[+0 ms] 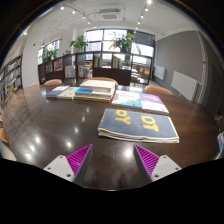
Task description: Fold towel
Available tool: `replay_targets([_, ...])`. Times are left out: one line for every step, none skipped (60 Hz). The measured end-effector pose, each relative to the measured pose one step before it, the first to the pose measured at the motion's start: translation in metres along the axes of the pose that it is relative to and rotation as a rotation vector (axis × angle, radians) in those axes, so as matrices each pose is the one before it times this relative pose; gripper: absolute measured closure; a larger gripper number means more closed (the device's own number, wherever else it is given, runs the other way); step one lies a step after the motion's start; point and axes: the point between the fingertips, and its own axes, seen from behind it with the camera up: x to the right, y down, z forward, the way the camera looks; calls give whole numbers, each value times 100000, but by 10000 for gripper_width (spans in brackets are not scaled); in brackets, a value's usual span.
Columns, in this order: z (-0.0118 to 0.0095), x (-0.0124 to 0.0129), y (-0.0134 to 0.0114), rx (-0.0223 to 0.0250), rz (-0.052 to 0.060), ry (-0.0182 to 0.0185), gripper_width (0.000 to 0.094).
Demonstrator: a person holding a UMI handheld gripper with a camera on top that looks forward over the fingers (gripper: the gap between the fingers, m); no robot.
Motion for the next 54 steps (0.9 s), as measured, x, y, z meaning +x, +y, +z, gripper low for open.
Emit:
replay_targets([896, -425, -470, 130, -44, -153, 106])
replay_targets([918, -338, -497, 227, -76, -72, 109])
replay_targets([941, -339, -470, 119, -67, -96, 110])
replay_targets([1021, -292, -456, -55, 27, -126, 106])
replay_targets([1172, -400, -476, -281, 132, -238, 110])
replay_targets([988, -362, -386, -396, 143, -154, 112])
replay_targets([1040, -344, -344, -330, 55, -197, 111])
replay_targets([995, -283, -351, -298, -32, -210, 109])
replay_targets([1002, -219, -344, -265, -13, -152, 107])
replay_targets([998, -159, -361, -248, 59, 57, 112])
replay_targets([1012, 96, -284, -363, 44, 328, 115])
replay_targets([1011, -43, -239, -602, 25, 514, 117])
replay_targets([931, -18, -216, -650, 5, 526, 117])
replay_targets([908, -18, -247, -550, -16, 472, 121])
replay_targets([677, 6, -105, -199, 21, 406, 125])
replay_targets([811, -15, -266, -302, -15, 378, 131])
replay_targets([946, 33, -231, -380, -18, 254, 143])
replay_targets([717, -6, -191, -405, -13, 256, 155])
replay_targets([694, 11, -136, -412, -60, 237, 164])
replay_targets([629, -7, -60, -584, -48, 222, 177])
replay_targets([557, -24, -15, -587, -114, 143, 188])
replay_targets([519, -49, 42, -611, -228, 80, 209])
replay_targets([476, -21, 151, -930, -376, 131, 233])
replay_targets([407, 51, 375, -1525, -530, 307, 263])
replay_targets([357, 51, 645, -1949, -761, 638, 284])
replay_targets([79, -72, -222, 505, -582, -469, 325])
replay_targets([219, 154, -365, 1883, 929, 712, 377])
replay_targets([5, 381, 269, -976, 689, 1944, 442])
replay_targets([-45, 334, 119, -479, 178, 1313, 501])
replay_targets([22, 235, -112, 873, 458, 787, 539])
replay_targets([-36, 204, 105, 36, 411, 866, 574])
replay_targets([-326, 120, 23, -174, -5, 282, 621])
replay_targets([167, 197, 41, 272, 88, 679, 670])
replay_targets([102, 337, 2, 344, -57, 1152, 729])
replay_targets([102, 364, 31, 214, -398, 1365, 790])
replay_targets([94, 227, 21, 196, -884, 862, 829])
replay_targets([50, 46, 3, 151, -1200, -63, 838])
replay_targets([-509, -134, 26, -258, -820, -363, 838])
replay_targets([136, 31, 33, -128, -580, -427, 852])
replay_targets([140, 123, -30, -297, -50, -188, 868])
replay_targets([94, 56, 39, -625, -111, -327, 869])
replay_targets([37, -55, 28, -739, 258, -838, 869])
replay_targets([21, 1, -42, -600, 514, -833, 870])
replay_targets([-32, 67, -78, -509, 839, -723, 880])
replay_targets([-483, -147, -105, -177, 949, -394, 881])
replay_targets([-158, 45, -250, -64, 1069, -1030, 880])
replay_targets([-207, 159, -308, 305, 857, -969, 880])
replay_targets([-308, 213, -406, 686, 776, -918, 882])
replay_targets([-389, 328, -528, 1110, 935, -542, 880])
replay_targets([-630, 377, -540, 1426, 850, 189, 881])
replay_targets([-509, 578, -630, 1609, 768, 293, 881])
replay_targets([-548, 719, -701, 1667, 346, 517, 881])
replay_targets([-565, 832, -727, 1592, 16, 753, 881])
replay_targets([-553, 910, -695, 1374, -202, 909, 881])
